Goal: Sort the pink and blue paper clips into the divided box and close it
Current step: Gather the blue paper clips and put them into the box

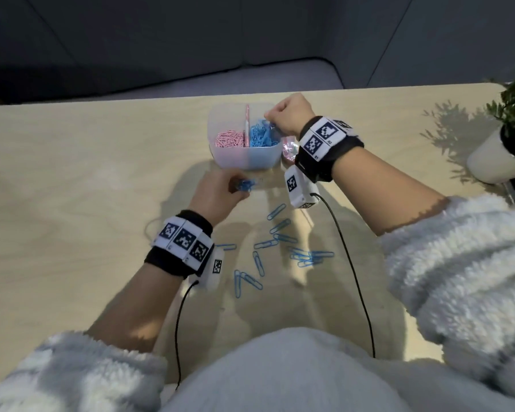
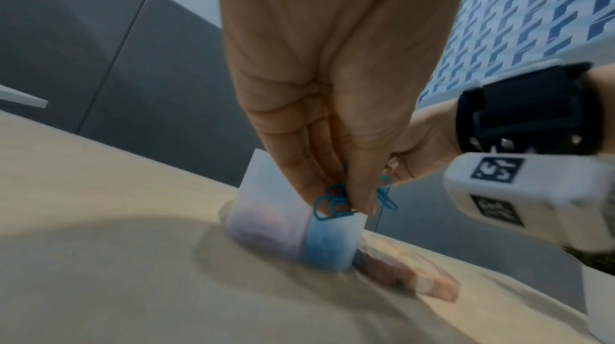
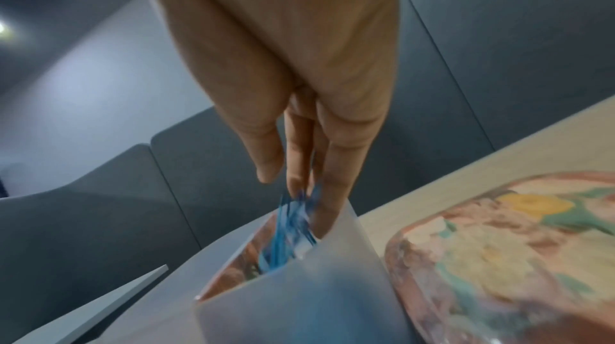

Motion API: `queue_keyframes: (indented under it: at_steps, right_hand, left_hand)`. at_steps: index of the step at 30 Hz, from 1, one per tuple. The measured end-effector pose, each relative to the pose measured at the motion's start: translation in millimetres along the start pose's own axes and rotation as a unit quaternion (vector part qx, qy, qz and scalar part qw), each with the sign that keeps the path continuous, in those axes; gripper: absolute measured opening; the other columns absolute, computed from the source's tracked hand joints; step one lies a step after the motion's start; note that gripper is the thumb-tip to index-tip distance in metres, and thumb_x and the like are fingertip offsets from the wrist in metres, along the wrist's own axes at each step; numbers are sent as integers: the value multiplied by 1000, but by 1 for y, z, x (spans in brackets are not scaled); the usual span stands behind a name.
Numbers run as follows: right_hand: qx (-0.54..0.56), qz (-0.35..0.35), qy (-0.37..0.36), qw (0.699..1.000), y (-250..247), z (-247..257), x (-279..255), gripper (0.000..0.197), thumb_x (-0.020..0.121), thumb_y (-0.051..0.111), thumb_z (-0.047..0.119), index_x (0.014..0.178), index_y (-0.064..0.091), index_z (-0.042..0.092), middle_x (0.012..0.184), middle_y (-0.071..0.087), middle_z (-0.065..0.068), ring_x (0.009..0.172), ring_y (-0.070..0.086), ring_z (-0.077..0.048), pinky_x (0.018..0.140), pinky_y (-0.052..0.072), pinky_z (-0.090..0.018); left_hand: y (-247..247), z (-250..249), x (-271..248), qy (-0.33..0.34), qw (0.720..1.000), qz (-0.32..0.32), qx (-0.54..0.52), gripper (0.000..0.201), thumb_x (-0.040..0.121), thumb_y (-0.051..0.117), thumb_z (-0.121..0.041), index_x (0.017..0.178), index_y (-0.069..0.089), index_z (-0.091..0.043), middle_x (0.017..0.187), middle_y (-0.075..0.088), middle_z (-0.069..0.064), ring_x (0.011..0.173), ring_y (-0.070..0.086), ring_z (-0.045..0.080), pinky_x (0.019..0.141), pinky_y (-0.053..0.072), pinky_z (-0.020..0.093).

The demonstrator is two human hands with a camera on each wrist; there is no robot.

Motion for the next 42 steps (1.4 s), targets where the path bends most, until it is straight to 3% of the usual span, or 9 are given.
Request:
queue_keyframes:
  at_steps: [3,10,14,18,20,23,28,35,42]
  right_hand:
    - [-33,19,-16,999,6,8,-7,28,89,52,10,61,57,9,76,59,-9,73,56,-20,73,53,-33]
    - [13,-44,-77,996,-31,-4,-54,24,89,49,6,93,68,-8,96,70,-22,78,58,-17,79,49,-26]
    - [-12,2,-89,996,-35,-32,-89,22,83,46,-6,79,68,-4,79,64,-12,59,54,-8,51,40,-2]
    - [-129,123,-91,980,-13,-86,-126,31,79,57,3,66,54,31,84,63,-1,67,54,-16,65,41,-21]
    - [-257,177,-93,945,-2,-115,-146,19,75,68,15,89,60,25,91,57,5,80,52,-18,71,36,-23]
    - [-283,224,-94,928,9,-149,-168,57,64,80,30,111,50,18,94,41,8,88,48,-17,75,41,-33]
    - [-262,181,-108,942,25,-154,-187,59,60,80,42,104,49,19,92,42,6,86,42,-15,74,44,-37]
    - [-230,131,-108,958,44,-134,-186,18,80,61,14,96,67,8,97,59,-12,93,56,-30,75,41,-33]
    - [-326,106,-98,934,48,-132,-189,21,90,43,9,103,58,2,108,58,-16,106,51,-31,81,42,-35]
  left_hand:
    - [-20,-11,30,-7,999,-42,21,22,74,70,-10,96,70,-7,97,70,12,85,61,23,76,39,22]
    - [-8,-26,102,-60,998,-31,14,24,75,70,-11,99,66,-8,93,65,10,88,60,22,74,45,26]
    - [8,-29,115,-58,998,14,34,39,76,72,-19,111,61,-7,109,67,14,105,61,27,90,46,30]
    - [4,-51,82,60,991,-24,118,25,85,61,-21,106,64,-8,109,66,13,104,58,29,88,42,32]
    - [18,-46,57,89,989,6,115,14,85,58,-21,95,66,-15,98,69,8,87,58,22,81,44,30]
    - [58,-23,19,93,983,118,103,22,80,64,-30,99,63,-20,92,61,1,81,55,20,85,48,38]
    - [98,-1,-6,52,976,150,151,72,71,73,-42,129,46,-10,123,47,14,115,46,29,100,39,38]
    - [125,-14,-7,68,970,177,153,29,78,69,-23,100,61,-4,107,55,16,100,54,32,84,41,35]
    - [131,-18,-20,121,954,196,190,29,84,63,-22,106,58,-4,111,53,15,101,51,31,86,43,39]
Point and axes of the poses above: each hand's wrist, its own x-axis towards the middle knuckle, its own y-axis out of the palm, z = x × y, the point moved 10 cm from there along x, towards the middle knuckle
